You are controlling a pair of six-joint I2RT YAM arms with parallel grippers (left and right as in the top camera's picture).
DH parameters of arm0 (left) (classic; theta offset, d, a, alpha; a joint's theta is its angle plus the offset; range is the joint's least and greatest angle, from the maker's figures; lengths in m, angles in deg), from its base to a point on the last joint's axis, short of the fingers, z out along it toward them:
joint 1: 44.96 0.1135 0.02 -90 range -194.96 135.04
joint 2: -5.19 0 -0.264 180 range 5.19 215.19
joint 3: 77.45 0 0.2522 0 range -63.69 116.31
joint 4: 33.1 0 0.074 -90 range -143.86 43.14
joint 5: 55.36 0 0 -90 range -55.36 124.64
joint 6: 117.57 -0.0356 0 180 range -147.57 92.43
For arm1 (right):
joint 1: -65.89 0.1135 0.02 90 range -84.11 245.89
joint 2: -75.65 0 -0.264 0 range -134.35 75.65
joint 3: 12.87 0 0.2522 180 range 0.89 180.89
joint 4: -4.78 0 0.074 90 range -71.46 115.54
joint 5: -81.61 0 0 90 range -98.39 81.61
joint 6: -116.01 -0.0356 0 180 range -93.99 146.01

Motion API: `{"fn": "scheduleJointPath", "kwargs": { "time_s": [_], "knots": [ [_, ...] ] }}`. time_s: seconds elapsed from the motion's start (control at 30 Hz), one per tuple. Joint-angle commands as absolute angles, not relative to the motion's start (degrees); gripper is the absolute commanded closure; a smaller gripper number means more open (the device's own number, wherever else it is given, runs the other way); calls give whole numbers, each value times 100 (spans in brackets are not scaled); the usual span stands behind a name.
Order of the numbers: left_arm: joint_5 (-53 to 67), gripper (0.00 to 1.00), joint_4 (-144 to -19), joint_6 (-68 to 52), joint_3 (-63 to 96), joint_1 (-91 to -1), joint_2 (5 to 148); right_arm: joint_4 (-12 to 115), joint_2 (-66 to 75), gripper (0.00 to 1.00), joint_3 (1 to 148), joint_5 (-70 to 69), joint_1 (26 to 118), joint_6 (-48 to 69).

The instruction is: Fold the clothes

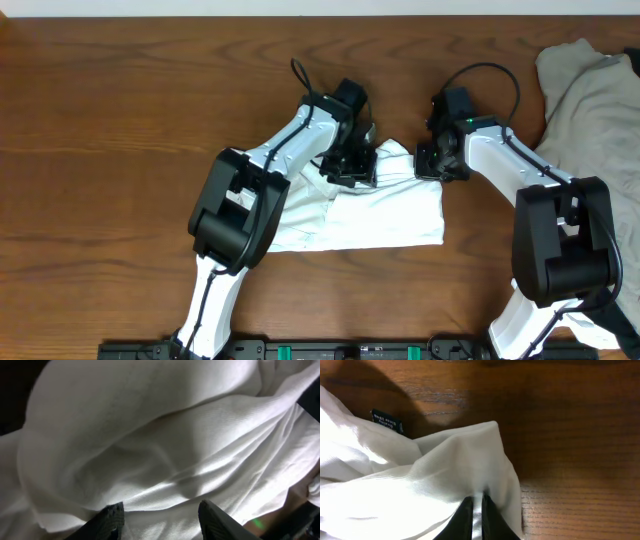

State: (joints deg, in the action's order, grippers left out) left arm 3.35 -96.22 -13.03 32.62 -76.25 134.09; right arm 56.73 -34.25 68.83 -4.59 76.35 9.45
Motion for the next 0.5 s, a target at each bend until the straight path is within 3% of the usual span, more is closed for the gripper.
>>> {"fn": "scheduleJointPath", "kwargs": {
  "time_s": [0.0, 0.27, 0.47],
  "knots": [
    [1069, 48, -9716, -1047, 3026, -7634, 13802, 5706, -3790, 90, 6752, -1290, 7440, 847],
    [1076, 54, -9909, -1030, 3030, -7553, 13457, 5758, -3556, 90, 6758, -977, 7462, 1087],
    [1485, 53, -10140, -1032, 3033, -7321, 12445, 5822, -2429, 86, 6767, -945, 7458, 1253]
  ]
}}
